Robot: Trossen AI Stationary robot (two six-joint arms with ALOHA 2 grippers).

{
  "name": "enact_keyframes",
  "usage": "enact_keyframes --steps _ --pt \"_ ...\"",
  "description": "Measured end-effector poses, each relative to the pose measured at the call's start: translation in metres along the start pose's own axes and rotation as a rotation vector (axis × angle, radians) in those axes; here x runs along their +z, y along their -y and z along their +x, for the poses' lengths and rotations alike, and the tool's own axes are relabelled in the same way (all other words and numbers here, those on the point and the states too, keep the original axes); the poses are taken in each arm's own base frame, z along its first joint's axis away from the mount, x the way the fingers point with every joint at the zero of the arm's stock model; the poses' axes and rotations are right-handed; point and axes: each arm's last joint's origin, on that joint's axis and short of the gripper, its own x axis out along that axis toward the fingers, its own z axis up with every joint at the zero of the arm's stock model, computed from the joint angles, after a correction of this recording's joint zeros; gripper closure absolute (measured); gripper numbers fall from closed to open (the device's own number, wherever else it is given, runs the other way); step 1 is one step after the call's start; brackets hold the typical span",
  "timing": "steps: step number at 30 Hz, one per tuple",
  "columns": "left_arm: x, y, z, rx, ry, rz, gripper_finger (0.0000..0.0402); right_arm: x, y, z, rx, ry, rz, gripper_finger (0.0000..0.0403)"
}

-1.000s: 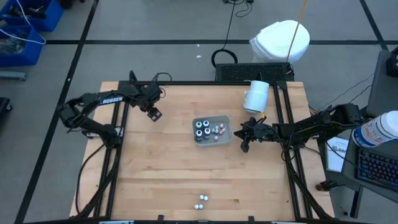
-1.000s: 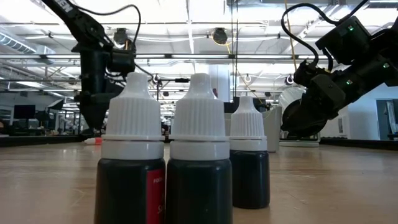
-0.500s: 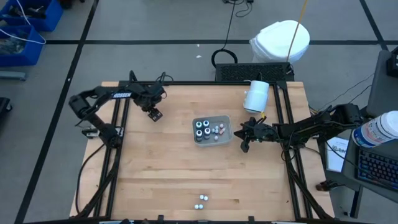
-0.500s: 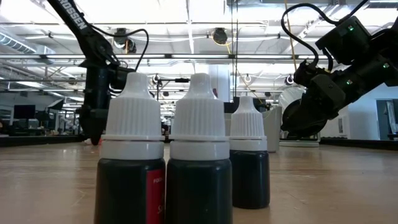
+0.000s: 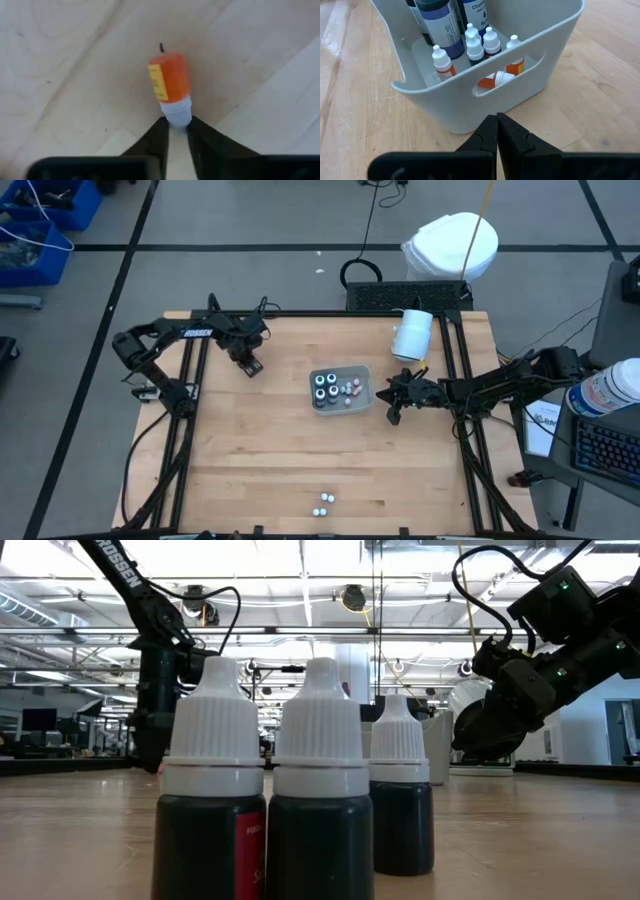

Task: Pick & Place food coloring
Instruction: Put the small yellow food coloring bottle into the gray bin

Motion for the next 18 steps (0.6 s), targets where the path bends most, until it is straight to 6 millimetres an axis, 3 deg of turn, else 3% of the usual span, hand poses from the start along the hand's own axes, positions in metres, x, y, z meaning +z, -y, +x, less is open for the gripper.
enact_keyframes --steps 4,13,18 --pt "0.001 0.001 0.0 0.03 0.01 0.017 0.0392 0.0 0.0 0.0 0.0 0.0 -0.003 0.0403" --pt "0.003 0.009 -0.001 0.102 0.026 0.063 0.0395 0.0 0.0 0.0 0.0 0.0 -0.003 0.0403" --pt "0.001 0.025 -0.017 0.07 0.106 0.124 0.0397 0.0 0.0 0.0 0.0 0.0 -0.007 0.0403"
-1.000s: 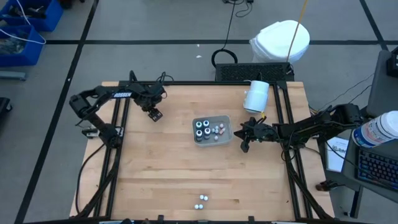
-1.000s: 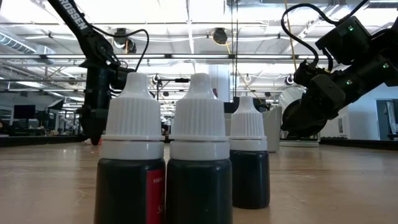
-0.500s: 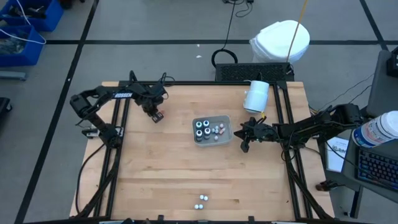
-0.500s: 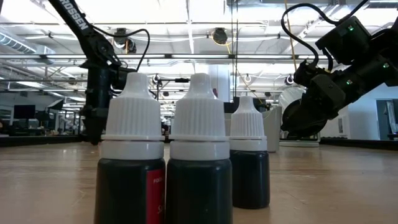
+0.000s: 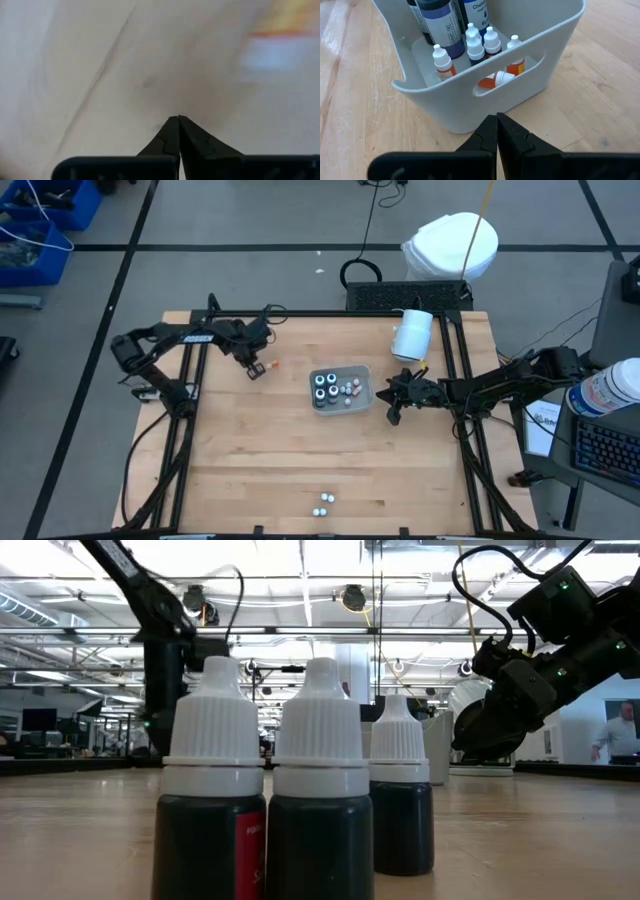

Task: Pick & Place food coloring
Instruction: Put the small yellow food coloring bottle into the gray bin

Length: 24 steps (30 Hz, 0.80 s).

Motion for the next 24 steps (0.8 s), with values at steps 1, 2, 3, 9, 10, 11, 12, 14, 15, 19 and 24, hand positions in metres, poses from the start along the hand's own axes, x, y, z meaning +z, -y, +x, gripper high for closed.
enact_keyframes --steps 1,2,3,9,10,11,12,14,15,19,24 --pt "0.001 0.004 -0.007 -0.011 0.035 0.018 0.0398 0.0 0.0 0.0 0.0 0.0 0.0 0.0403" --pt "0.001 0.008 -0.014 -0.025 0.067 0.029 0.0397 0.0 0.0 0.0 0.0 0.0 0.0 0.0403" --pt "0.001 0.011 -0.02 -0.035 0.099 0.03 0.0393 0.0 0.0 0.0 0.0 0.0 0.0 0.0403" --pt "0.005 0.029 -0.051 -0.084 0.317 0.029 0.0339 0.001 0.0 0.0 0.004 0.011 0.003 0.0403" --pt "0.007 0.03 -0.053 -0.089 0.341 0.013 0.0329 0.001 0.0 0.0 0.005 0.013 0.004 0.0403" --pt "0.009 0.032 -0.054 -0.105 0.367 -0.008 0.0321 0.001 -0.001 0.0 0.006 0.015 0.005 0.0403" --pt "0.011 0.033 -0.055 -0.135 0.389 -0.03 0.0314 0.002 -0.001 0.0 0.006 0.016 0.006 0.0403" --pt "0.014 0.038 -0.055 -0.192 0.407 -0.052 0.0303 0.002 -0.001 0.0 0.008 0.021 0.007 0.0403" --pt "0.016 0.041 -0.053 -0.205 0.412 -0.05 0.0298 0.002 -0.001 0.0 0.009 0.024 0.007 0.0403" --pt "0.022 0.052 -0.046 -0.203 0.433 0.02 0.0281 0.003 -0.001 0.0 0.01 0.028 0.008 0.0403" --pt "0.028 0.061 -0.036 -0.199 0.414 0.081 0.0248 0.003 -0.001 0.0 0.013 0.036 0.006 0.0403"
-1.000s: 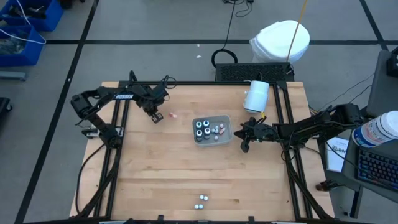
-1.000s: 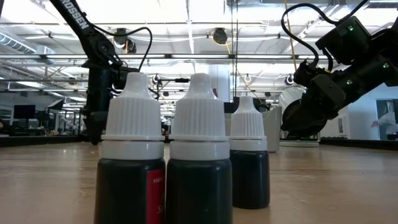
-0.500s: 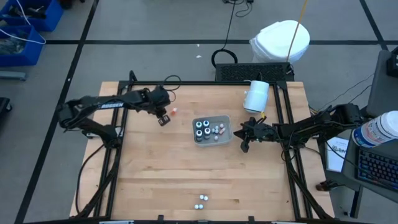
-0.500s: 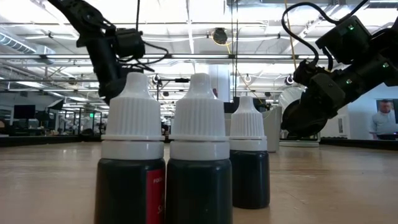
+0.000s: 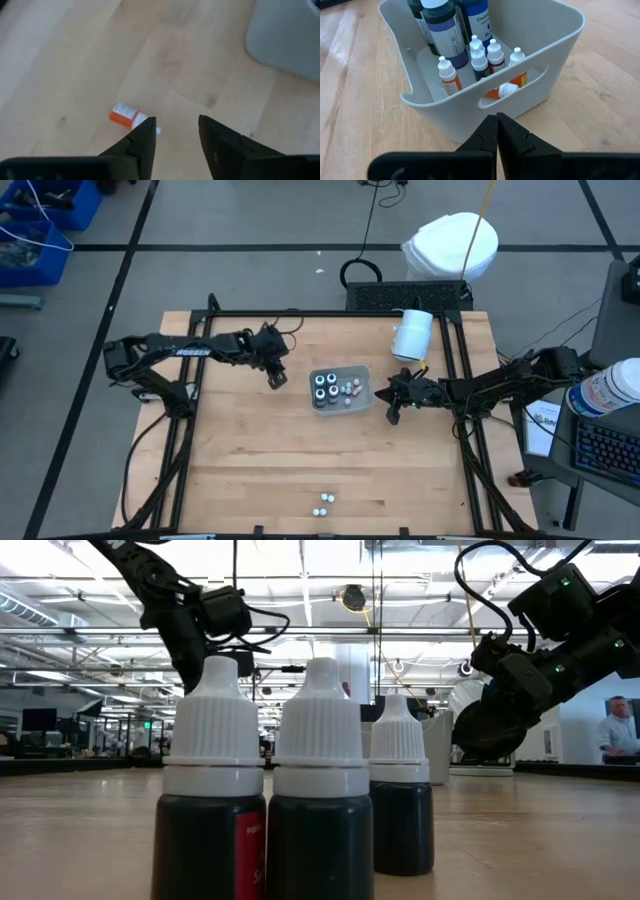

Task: Pick & Place food coloring
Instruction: Put the small yellow food coloring bottle into the gray bin

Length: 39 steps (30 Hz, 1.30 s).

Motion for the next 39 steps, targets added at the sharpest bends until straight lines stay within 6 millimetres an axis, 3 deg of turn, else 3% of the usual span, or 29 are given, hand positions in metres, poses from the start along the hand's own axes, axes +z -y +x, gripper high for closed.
enact_keyframes --steps 8,17,26,34,39 --pt "0.018 -0.001 0.015 0.06 -0.075 -0.223 0.0192 0.003 -0.001 0.0 0.007 0.025 -0.02 0.0403" --pt "0.049 0.011 0.045 0.189 -0.201 -0.265 0.0183 0.002 0.0 0.0 0.005 0.016 -0.021 0.0403" --pt "0.048 0.012 0.071 0.329 -0.337 -0.272 0.0183 0.0 0.0 0.0 -0.002 -0.003 -0.031 0.0403" --pt "0.048 0.007 0.072 0.337 -0.34 -0.267 0.0183 -0.001 0.0 0.0 -0.003 -0.006 -0.032 0.0403" --pt "0.046 0.006 0.071 0.313 -0.397 -0.122 0.0183 -0.001 0.0 0.0 -0.004 -0.008 -0.032 0.0403"
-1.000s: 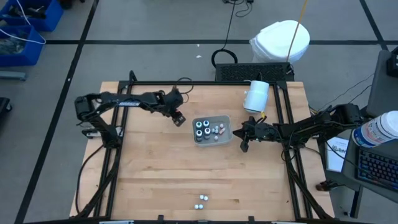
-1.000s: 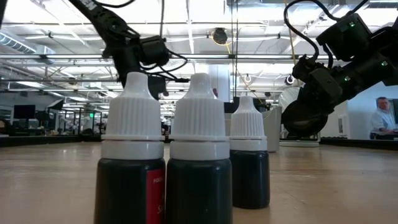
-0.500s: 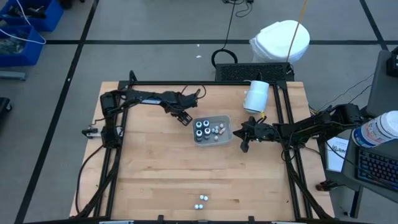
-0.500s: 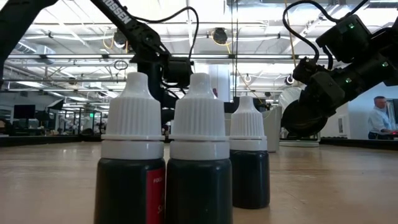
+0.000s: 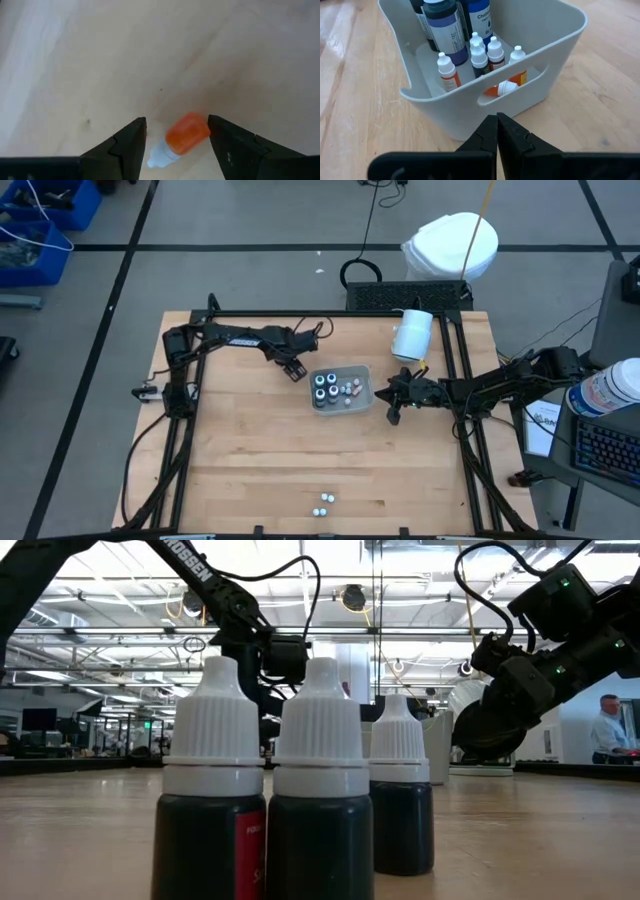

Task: Pick & Place food coloring
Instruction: Put the small yellow food coloring bottle into the gray bin

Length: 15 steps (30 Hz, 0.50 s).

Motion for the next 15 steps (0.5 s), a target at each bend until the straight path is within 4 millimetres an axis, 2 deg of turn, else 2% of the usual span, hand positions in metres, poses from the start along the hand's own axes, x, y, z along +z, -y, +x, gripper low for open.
enact_keyframes --steps 7,15 --pt "-0.0041 -0.001 -0.0017 -0.043 -0.043 0.243 0.0183 0.0 0.0 0.0 0.0 0.0 0.0 0.0403" --pt "-0.0056 -0.0051 -0.0009 -0.071 -0.072 0.292 0.0192 -0.0001 0.0 0.0 0.0 -0.001 0.0 0.0403"
